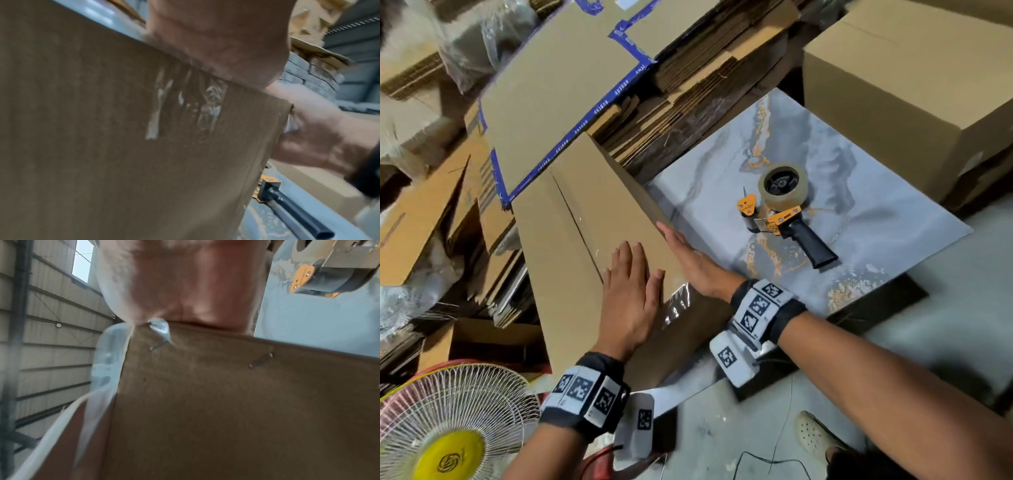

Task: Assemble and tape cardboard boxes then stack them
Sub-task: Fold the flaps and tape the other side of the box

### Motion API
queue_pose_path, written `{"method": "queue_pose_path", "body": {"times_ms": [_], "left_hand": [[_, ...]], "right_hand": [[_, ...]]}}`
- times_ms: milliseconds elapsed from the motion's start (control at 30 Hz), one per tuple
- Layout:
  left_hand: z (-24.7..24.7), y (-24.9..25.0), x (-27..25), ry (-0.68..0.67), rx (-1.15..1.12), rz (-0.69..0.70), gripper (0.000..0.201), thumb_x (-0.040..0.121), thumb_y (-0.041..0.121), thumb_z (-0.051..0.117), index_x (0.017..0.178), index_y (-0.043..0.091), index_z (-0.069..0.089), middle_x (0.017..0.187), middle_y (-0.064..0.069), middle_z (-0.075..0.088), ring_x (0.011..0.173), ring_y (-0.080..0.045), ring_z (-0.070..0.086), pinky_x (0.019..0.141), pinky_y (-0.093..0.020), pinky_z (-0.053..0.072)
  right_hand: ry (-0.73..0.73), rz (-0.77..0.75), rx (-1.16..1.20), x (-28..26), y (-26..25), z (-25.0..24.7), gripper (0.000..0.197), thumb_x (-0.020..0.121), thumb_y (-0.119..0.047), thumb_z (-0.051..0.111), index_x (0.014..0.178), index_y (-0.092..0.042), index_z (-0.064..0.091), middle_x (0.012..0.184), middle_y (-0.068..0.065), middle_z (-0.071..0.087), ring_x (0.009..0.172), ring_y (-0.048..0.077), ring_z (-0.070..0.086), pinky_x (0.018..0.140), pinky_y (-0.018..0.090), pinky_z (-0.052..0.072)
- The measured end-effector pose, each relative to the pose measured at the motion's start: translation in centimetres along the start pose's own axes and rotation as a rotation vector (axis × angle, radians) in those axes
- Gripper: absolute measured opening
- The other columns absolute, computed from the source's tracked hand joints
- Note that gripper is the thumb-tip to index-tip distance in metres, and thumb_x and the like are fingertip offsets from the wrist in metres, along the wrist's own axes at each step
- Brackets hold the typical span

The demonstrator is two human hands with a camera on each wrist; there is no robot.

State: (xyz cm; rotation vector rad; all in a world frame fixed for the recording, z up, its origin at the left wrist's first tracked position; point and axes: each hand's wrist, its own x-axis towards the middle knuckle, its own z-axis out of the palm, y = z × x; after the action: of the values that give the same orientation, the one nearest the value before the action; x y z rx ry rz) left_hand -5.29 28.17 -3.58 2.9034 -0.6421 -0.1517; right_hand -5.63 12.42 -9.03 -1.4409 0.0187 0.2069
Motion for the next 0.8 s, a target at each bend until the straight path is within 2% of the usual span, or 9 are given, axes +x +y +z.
{"method": "queue_pose_path", "body": {"times_ms": [133, 167, 300, 367, 467, 500, 567, 700, 800], "left_hand": [[-0.2, 0.8, -0.2, -0.008, 0.038, -0.018, 0.089, 0.09, 0.068, 0.003, 0.162, 0.018, 0.009, 0.17, -0.004, -0.001, 0.156, -0.018, -0.005, 0.123, -0.038, -0.007], [-0.2, 0.8, -0.1, -0.007, 0.037, -0.017, 0.089, 0.089, 0.069, 0.002, 0.162, 0.018, 0.01, 0.17, -0.004, -0.001, 0.156, -0.018, -0.005, 0.123, -0.039, -0.007], [0.2, 0.4, 0.0, -0.009, 0.039, -0.019, 0.086, 0.091, 0.069, 0.004, 0.162, 0.02, 0.008, 0.17, -0.003, -0.001, 0.156, -0.018, -0.005, 0.125, -0.044, -0.005], [0.3, 0.2, 0.0, -0.011, 0.042, -0.018, 0.085, 0.092, 0.068, 0.004, 0.162, 0.021, 0.006, 0.17, -0.002, -0.003, 0.156, -0.017, -0.006, 0.125, -0.045, -0.005], [0.3, 0.0, 0.0, -0.005, 0.045, -0.024, 0.084, 0.092, 0.068, 0.004, 0.162, 0.022, 0.007, 0.17, -0.002, -0.002, 0.156, -0.017, -0.005, 0.126, -0.046, -0.003], [0.3, 0.0, 0.0, -0.004, 0.044, -0.025, 0.084, 0.092, 0.068, 0.004, 0.162, 0.021, 0.008, 0.17, -0.002, -0.001, 0.156, -0.017, -0.005, 0.125, -0.046, -0.003], [0.3, 0.2, 0.0, -0.007, 0.038, -0.019, 0.084, 0.092, 0.068, 0.005, 0.162, 0.02, 0.008, 0.17, -0.003, -0.001, 0.157, -0.017, -0.004, 0.125, -0.046, -0.003], [0.3, 0.3, 0.2, -0.01, 0.034, -0.017, 0.084, 0.093, 0.068, 0.005, 0.162, 0.021, 0.008, 0.17, -0.003, -0.002, 0.156, -0.017, -0.006, 0.125, -0.046, -0.004], [0.3, 0.1, -0.1, -0.017, 0.043, -0.022, 0.084, 0.093, 0.068, 0.004, 0.162, 0.021, 0.008, 0.17, -0.003, -0.002, 0.156, -0.016, -0.006, 0.125, -0.047, -0.003]], "right_hand": [[0.021, 0.228, -0.069, -0.7, 1.5, -1.5, 0.076, 0.098, -0.072, 0.012, 0.161, -0.032, -0.001, 0.169, -0.007, -0.007, 0.155, 0.012, -0.012, 0.126, 0.048, -0.007], [0.043, 0.225, -0.048, -0.9, 1.4, -1.7, 0.077, 0.098, -0.072, 0.014, 0.161, -0.031, -0.001, 0.169, -0.006, -0.007, 0.155, 0.012, -0.011, 0.126, 0.048, -0.006], [0.069, 0.034, 0.237, 0.2, -0.9, -0.5, 0.078, 0.098, -0.071, 0.017, 0.162, -0.028, 0.008, 0.169, -0.01, 0.003, 0.153, 0.004, 0.0, 0.127, 0.038, 0.002], [0.081, 0.018, 0.234, 0.0, -0.5, 0.0, 0.075, 0.1, -0.069, 0.019, 0.162, -0.028, 0.009, 0.169, -0.01, 0.004, 0.153, 0.003, 0.002, 0.127, 0.037, 0.002], [0.06, 0.097, -0.022, -0.6, 1.5, -0.8, 0.059, 0.11, -0.045, 0.02, 0.161, -0.022, 0.005, 0.169, -0.003, 0.0, 0.156, 0.012, -0.002, 0.124, 0.03, -0.001], [0.033, 0.128, -0.108, -0.7, 1.6, -1.2, 0.058, 0.11, -0.045, 0.018, 0.161, -0.024, 0.001, 0.169, -0.001, -0.004, 0.156, 0.013, -0.005, 0.123, 0.034, -0.004], [0.032, 0.169, -0.179, -0.4, 0.8, -1.9, 0.063, 0.105, -0.057, 0.012, 0.16, -0.034, -0.005, 0.169, -0.004, -0.011, 0.154, 0.011, -0.012, 0.124, 0.042, -0.009], [0.093, 0.052, 0.118, 0.2, -1.2, -0.7, 0.065, 0.103, -0.061, 0.01, 0.162, -0.034, 0.005, 0.168, -0.014, 0.002, 0.153, 0.002, 0.002, 0.116, 0.022, 0.005], [0.107, 0.073, 0.085, -0.5, 0.7, -0.2, 0.061, 0.107, -0.053, 0.015, 0.162, -0.028, 0.007, 0.168, -0.009, 0.006, 0.154, 0.007, 0.002, 0.123, 0.027, 0.004]]}}
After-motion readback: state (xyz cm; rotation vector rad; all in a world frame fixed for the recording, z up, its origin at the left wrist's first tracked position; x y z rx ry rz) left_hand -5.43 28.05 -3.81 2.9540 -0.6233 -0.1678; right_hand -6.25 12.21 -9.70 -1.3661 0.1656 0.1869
